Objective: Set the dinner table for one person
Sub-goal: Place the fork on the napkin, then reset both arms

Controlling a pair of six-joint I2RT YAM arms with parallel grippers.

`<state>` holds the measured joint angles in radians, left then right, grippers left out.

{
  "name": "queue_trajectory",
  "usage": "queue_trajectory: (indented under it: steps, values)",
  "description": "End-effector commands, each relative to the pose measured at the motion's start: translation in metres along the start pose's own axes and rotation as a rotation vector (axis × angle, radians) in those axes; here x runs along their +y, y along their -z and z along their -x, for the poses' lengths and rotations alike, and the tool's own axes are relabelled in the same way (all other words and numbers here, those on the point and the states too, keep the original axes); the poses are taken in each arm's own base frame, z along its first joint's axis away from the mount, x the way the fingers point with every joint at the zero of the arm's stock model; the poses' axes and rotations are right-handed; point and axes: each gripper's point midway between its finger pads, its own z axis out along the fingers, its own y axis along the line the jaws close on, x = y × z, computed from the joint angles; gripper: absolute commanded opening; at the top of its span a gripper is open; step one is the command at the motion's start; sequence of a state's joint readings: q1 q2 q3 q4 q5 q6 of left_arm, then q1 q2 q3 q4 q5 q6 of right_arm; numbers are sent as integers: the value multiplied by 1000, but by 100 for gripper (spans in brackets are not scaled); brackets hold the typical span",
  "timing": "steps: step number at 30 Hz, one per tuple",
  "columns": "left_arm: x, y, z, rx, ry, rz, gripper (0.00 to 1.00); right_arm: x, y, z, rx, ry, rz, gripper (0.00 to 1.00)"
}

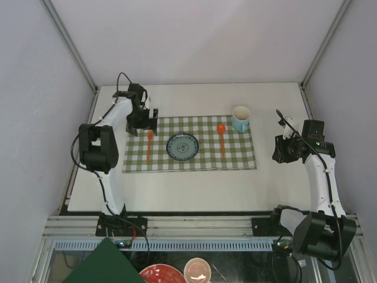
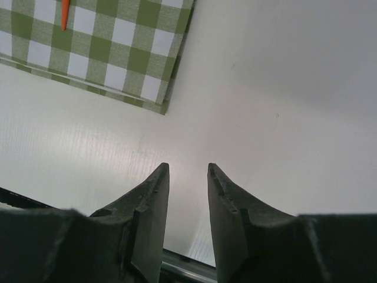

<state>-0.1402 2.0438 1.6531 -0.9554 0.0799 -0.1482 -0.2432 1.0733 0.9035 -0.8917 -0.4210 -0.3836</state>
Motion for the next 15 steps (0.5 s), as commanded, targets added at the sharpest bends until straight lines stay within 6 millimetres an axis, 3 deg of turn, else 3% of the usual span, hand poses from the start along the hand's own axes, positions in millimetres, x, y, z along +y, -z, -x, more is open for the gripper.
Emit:
queue_trajectory:
  steps: [1,5,8,11,15]
  values:
    - [-6,128,26,-250,-137,-22,100,-1,8,9,-50,27,-6,35]
    - [10,177,-7,-348,-303,32,100,1,12,12,-70,33,-10,44]
    - [9,196,-59,-448,-433,-28,100,4,14,14,-80,41,-1,52]
    - [-10,203,-105,-534,-619,-153,100,11,14,14,-75,56,27,57]
    - [-18,200,-132,-646,-658,-199,100,27,13,13,-67,94,89,64]
